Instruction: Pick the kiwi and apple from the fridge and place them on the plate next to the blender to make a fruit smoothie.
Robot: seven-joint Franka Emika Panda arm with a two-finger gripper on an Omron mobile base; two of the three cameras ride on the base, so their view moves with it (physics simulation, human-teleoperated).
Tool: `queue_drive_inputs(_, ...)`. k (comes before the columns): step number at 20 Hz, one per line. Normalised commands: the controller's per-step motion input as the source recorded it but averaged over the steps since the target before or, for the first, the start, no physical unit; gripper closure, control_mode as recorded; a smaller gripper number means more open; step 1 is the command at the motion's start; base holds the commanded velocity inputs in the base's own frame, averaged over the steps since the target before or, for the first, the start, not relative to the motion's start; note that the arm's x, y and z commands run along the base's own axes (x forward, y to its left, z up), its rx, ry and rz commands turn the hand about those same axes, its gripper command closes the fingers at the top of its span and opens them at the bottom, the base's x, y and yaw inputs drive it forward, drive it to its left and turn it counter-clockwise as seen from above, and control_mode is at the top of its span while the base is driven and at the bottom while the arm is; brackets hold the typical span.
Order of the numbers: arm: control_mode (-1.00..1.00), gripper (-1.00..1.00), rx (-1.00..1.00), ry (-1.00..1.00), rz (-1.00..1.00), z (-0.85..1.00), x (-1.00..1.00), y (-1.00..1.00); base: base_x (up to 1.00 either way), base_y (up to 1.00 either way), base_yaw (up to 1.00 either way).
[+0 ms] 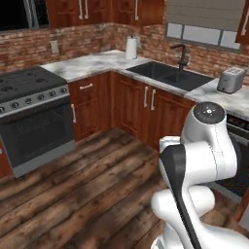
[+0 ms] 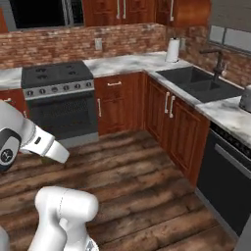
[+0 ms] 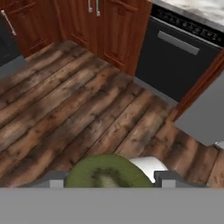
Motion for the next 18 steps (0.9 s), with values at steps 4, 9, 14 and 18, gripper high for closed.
queue_drive_inputs(4,1.00,1.00,0.00,0.00,0.00,0.00,0.00,0.00,-0.07,0.39,0.88)
queue_drive_inputs(9,1.00,1.00,0.00,0.00,0.00,0.00,0.00,0.00,-0.10,0.22,0.89)
queue_drive_inputs(14,1.00,1.00,0.00,0.00,0.00,0.00,0.00,0.00,-0.41,0.00,0.85)
queue_drive_inputs(18,1.00,1.00,0.00,0.00,0.00,0.00,0.00,0.00,-0.42,0.00,0.86)
